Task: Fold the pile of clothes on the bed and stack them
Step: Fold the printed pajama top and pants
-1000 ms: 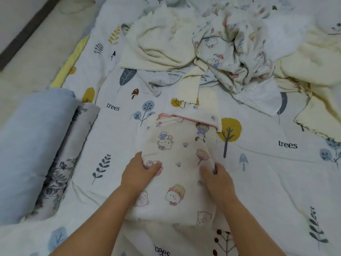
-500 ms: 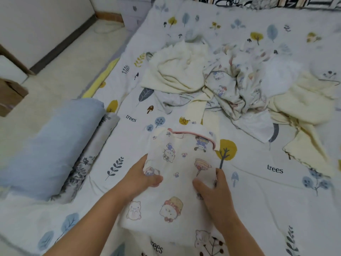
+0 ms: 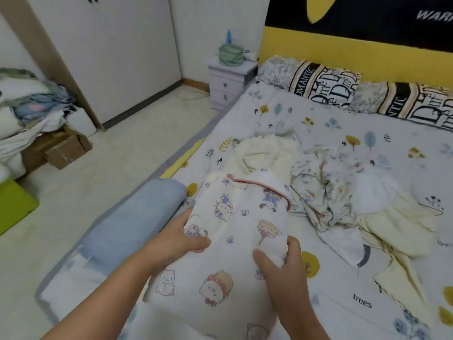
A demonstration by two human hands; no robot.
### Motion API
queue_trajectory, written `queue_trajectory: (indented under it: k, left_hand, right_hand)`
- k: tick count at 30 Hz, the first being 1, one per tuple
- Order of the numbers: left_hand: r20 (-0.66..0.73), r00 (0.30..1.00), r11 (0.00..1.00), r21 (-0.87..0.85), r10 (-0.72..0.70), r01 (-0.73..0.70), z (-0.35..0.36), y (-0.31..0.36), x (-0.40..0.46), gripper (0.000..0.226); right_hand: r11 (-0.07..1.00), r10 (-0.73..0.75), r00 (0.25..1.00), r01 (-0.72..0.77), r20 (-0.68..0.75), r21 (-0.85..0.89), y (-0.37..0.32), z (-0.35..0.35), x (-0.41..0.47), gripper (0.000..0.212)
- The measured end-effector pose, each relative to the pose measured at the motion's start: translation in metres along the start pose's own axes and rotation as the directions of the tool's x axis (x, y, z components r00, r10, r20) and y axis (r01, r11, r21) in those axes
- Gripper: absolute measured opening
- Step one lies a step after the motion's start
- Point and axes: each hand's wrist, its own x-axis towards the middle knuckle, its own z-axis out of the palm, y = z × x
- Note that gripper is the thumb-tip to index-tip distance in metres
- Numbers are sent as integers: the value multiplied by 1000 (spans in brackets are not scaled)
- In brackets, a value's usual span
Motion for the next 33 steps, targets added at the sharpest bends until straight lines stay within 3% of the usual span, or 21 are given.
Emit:
queue_trajectory:
  k: [7, 20, 29, 33]
  left_hand:
    - [-11, 999, 999, -7, 32, -32, -86, 23, 5, 48]
    - [-16, 992, 991, 61, -122, 122, -275, -22, 67, 49]
    - [-19, 970, 970, 41, -241, 241, -312, -94, 120, 47]
    - [-65, 940, 935, 101, -334, 339, -311, -128, 126, 60]
  right_hand:
    - [999, -48, 998, 48, 33, -2, -30, 82, 11, 32]
    - [997, 74, 997, -74, 35, -3, 9, 279, 59, 33]
    - [975, 196, 980, -199, -46, -96, 72, 332, 96, 44]
    - [930, 293, 953, -303, -79, -210, 100, 339, 96, 55]
